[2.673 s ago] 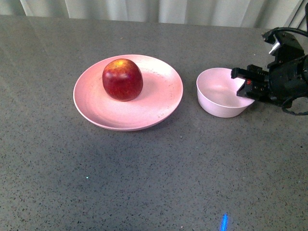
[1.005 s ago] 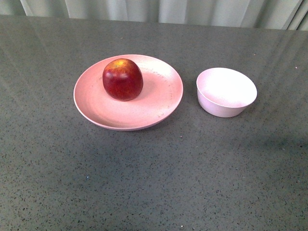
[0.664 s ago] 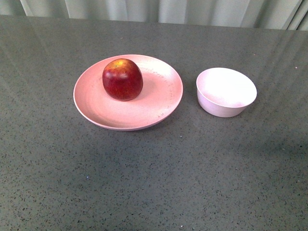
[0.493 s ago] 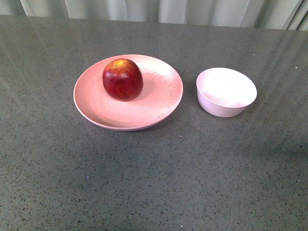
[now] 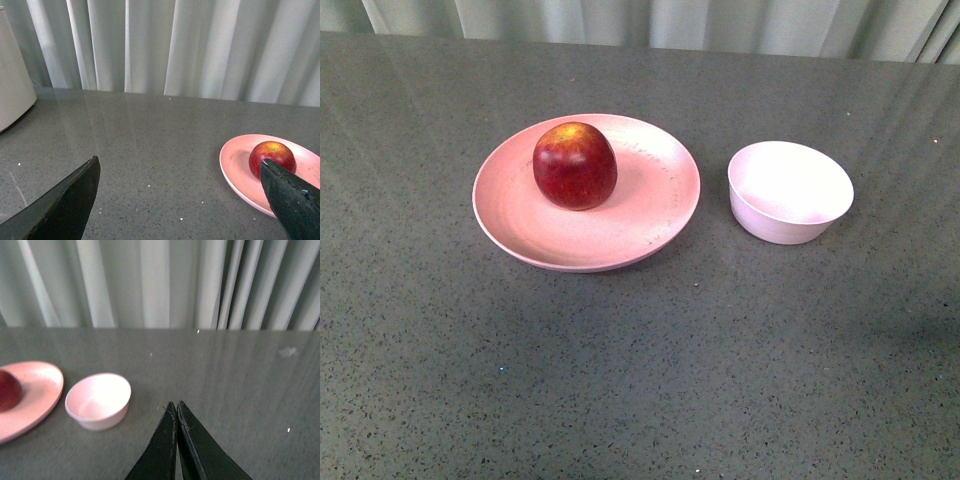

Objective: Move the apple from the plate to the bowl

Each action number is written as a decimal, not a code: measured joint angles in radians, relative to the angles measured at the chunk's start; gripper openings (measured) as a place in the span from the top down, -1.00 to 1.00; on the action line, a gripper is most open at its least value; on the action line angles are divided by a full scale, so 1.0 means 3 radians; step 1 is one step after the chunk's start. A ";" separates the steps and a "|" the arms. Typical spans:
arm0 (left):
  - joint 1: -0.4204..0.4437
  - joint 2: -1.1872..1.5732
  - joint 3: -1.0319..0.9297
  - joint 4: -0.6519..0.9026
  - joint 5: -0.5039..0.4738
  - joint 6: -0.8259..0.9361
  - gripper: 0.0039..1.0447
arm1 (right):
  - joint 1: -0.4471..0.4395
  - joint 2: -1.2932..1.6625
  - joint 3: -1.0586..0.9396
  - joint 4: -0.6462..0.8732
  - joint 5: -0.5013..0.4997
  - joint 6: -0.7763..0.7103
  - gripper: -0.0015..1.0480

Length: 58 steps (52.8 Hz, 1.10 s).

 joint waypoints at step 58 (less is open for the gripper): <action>-0.0827 0.4639 0.1609 0.1737 0.0666 -0.0365 -0.83 | 0.0000 -0.0387 0.0000 -0.0333 0.0001 -0.0005 -0.83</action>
